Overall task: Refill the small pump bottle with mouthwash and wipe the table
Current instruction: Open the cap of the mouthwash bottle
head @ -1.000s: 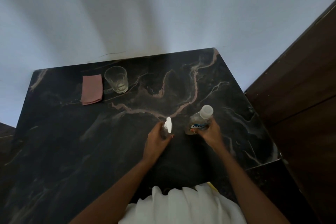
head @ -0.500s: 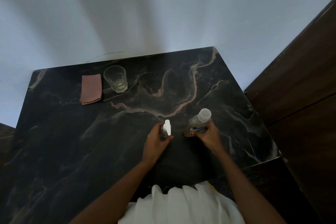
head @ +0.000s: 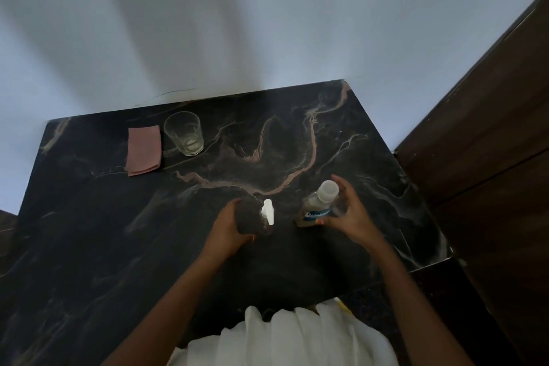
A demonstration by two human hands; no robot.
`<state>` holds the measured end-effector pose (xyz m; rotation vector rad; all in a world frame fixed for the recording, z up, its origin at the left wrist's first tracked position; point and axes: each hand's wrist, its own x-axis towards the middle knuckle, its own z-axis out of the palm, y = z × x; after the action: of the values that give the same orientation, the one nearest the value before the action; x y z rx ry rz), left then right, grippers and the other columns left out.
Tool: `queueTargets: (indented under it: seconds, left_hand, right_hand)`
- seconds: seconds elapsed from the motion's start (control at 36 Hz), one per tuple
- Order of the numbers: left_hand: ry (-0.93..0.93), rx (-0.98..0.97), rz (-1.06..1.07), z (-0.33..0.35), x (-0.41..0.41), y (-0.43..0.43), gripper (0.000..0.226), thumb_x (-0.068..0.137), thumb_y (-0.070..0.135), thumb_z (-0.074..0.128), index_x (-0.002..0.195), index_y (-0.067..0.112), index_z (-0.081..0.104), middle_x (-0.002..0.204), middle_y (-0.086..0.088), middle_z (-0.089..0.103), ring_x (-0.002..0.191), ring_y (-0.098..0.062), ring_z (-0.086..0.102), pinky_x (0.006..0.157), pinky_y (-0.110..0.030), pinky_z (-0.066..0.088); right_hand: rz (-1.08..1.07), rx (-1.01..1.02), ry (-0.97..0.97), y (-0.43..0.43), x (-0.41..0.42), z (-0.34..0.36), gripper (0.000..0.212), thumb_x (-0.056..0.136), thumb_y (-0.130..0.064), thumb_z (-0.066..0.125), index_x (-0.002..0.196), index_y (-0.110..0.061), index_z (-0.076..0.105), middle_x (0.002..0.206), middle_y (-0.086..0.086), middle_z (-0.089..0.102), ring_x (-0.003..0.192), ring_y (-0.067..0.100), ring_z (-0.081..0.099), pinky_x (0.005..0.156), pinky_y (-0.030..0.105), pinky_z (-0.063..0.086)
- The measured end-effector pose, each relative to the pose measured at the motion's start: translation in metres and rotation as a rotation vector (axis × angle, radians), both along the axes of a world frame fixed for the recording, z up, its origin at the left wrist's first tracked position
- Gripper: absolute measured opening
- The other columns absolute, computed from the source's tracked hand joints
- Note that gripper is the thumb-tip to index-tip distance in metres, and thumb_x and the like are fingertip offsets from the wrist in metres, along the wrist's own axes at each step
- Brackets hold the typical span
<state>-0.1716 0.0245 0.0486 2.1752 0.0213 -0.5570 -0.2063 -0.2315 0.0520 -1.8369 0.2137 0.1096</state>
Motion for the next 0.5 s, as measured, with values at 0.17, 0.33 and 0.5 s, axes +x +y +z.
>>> queueTargets:
  seconds: [0.17, 0.33, 0.5]
  left_hand:
    - [-0.247, -0.058, -0.089, 0.06, 0.013, -0.009, 0.07, 0.067, 0.008, 0.076, 0.129, 0.015, 0.044, 0.134, -0.004, 0.046, 0.124, -0.016, 0.042, 0.099, -0.02, 0.029]
    - [-0.206, -0.172, -0.271, 0.074, 0.018, -0.062, 0.065, 0.071, 0.005, 0.073, 0.129, 0.012, 0.044, 0.134, -0.005, 0.047, 0.12, -0.01, 0.044, 0.093, -0.009, 0.032]
    - [-0.147, -0.041, -0.366, 0.058, 0.016, -0.098, 0.061, 0.073, 0.007, 0.071, 0.128, 0.008, 0.044, 0.131, -0.01, 0.05, 0.121, -0.021, 0.047, 0.098, -0.027, 0.038]
  right_hand:
    - [0.054, -0.256, -0.102, 0.003, 0.001, 0.047, 0.05, 0.071, -0.019, 0.076, 0.114, -0.03, 0.053, 0.112, -0.018, 0.051, 0.108, 0.002, 0.049, 0.088, 0.017, 0.04]
    - [0.076, -0.404, -0.105, 0.009, 0.009, 0.065, 0.041, 0.073, -0.028, 0.073, 0.11, -0.029, 0.055, 0.104, -0.016, 0.051, 0.096, -0.003, 0.051, 0.075, 0.009, 0.039]
    - [0.044, -0.556, -0.096, 0.017, 0.01, 0.068, 0.039, 0.075, -0.022, 0.073, 0.11, -0.012, 0.058, 0.111, 0.003, 0.056, 0.1, 0.018, 0.055, 0.084, 0.033, 0.049]
